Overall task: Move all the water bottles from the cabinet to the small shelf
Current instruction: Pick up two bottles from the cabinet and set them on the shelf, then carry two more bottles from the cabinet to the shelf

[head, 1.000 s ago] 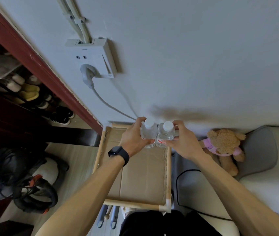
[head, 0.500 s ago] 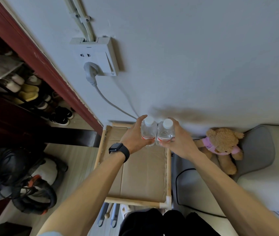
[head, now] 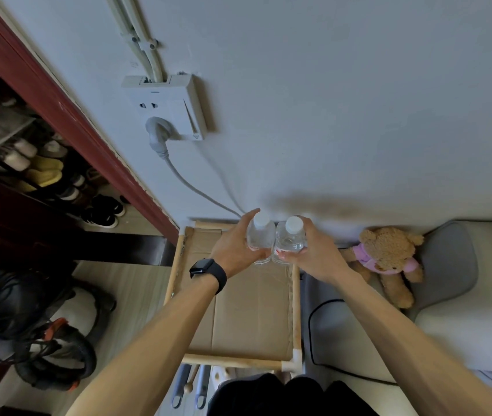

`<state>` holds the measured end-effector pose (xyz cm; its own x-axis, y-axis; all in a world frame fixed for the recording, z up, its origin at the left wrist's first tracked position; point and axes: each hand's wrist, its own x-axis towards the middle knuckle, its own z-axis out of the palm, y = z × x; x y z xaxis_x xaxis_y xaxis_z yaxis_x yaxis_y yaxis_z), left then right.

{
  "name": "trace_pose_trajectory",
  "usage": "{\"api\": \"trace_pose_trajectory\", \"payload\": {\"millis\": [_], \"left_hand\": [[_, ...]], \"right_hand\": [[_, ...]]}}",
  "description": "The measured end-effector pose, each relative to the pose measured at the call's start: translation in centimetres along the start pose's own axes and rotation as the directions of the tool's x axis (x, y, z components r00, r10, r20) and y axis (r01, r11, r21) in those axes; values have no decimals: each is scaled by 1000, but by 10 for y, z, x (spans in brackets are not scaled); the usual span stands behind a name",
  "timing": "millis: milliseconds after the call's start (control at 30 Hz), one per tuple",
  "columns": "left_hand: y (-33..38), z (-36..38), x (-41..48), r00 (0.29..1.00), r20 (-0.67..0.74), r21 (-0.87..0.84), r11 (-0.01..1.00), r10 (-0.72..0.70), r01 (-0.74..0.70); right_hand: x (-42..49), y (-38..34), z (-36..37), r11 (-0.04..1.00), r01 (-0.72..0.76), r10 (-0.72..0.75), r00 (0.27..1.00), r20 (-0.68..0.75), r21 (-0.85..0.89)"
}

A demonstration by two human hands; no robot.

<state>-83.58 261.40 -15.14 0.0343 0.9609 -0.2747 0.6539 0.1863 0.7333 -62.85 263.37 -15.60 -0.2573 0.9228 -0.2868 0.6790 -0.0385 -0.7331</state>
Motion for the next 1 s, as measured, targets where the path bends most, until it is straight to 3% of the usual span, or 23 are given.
{"api": "trace_pose_trajectory", "payload": {"millis": [200,500,633,767,867,1000], "left_hand": [[-1,-4,0,998,25,57,997,-55,54],[-28,-16,-23,989,51,51,989,-138,135],[-54,-26,-47,985,61,235,961,-164,145],[-75,-36,-78,988,91,477,876,-127,68],[-89,-41,-104,995,72,519,855,-70,23],[-101,-59,-143,996,-3,512,855,-94,82]], "right_hand": [[1,-4,-2,998,-30,32,999,31,-64],[-39,-7,-5,994,-102,103,994,-26,34],[-78,-1,12,978,-192,183,977,-109,-82],[-115,-6,32,975,-102,82,991,-108,-195],[-133,-17,51,959,3,-16,999,-43,-283],[-140,-63,62,893,201,-186,980,76,-402]]}}
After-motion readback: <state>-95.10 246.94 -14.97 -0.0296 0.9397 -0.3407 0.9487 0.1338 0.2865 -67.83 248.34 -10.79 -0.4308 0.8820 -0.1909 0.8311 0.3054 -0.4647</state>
